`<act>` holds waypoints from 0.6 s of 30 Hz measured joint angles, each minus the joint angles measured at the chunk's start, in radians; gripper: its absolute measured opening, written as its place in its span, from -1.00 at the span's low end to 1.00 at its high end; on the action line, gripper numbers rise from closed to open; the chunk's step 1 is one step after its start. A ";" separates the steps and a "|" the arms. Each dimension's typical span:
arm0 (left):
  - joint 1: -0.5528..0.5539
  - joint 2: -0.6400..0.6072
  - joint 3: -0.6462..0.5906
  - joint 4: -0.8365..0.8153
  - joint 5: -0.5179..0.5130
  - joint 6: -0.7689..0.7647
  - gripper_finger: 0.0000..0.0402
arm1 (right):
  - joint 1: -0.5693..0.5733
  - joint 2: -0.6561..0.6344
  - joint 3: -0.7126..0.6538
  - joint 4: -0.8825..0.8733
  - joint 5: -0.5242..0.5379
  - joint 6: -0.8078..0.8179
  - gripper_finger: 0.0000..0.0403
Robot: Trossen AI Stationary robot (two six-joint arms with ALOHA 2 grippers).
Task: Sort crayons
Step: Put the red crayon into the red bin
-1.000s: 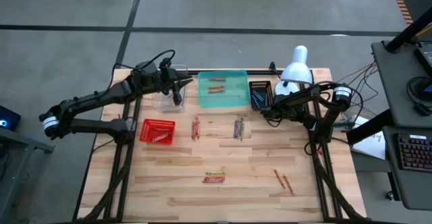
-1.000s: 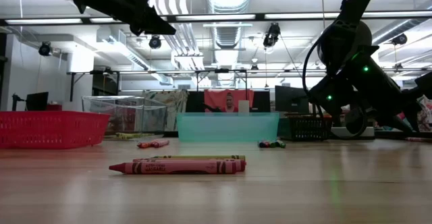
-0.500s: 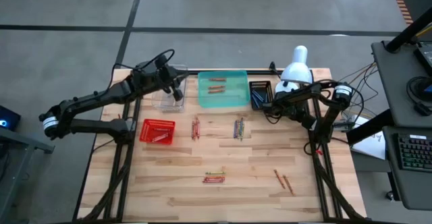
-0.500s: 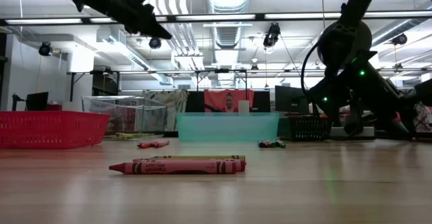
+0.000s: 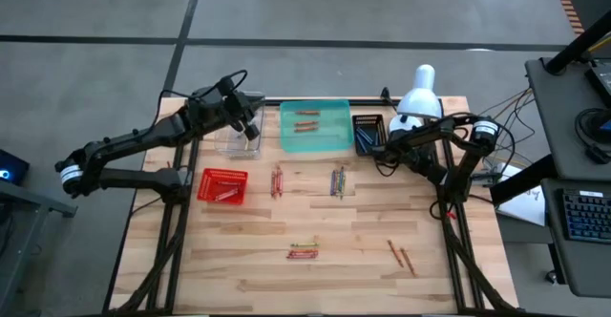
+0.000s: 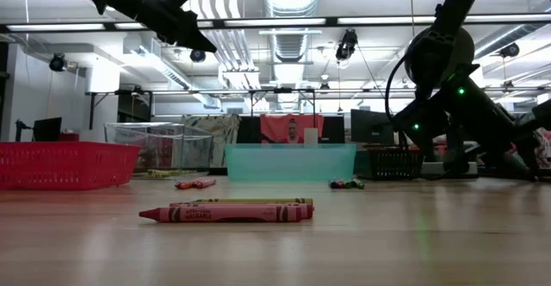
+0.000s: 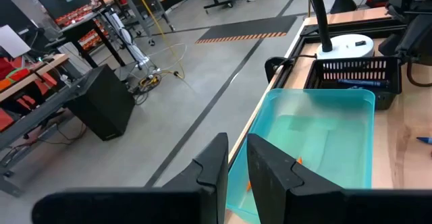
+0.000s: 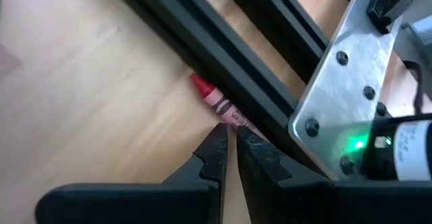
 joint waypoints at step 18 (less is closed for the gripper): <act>0.000 0.000 0.000 0.002 0.000 0.000 -0.81 | 0.000 -0.012 0.025 -0.093 0.017 0.034 -0.87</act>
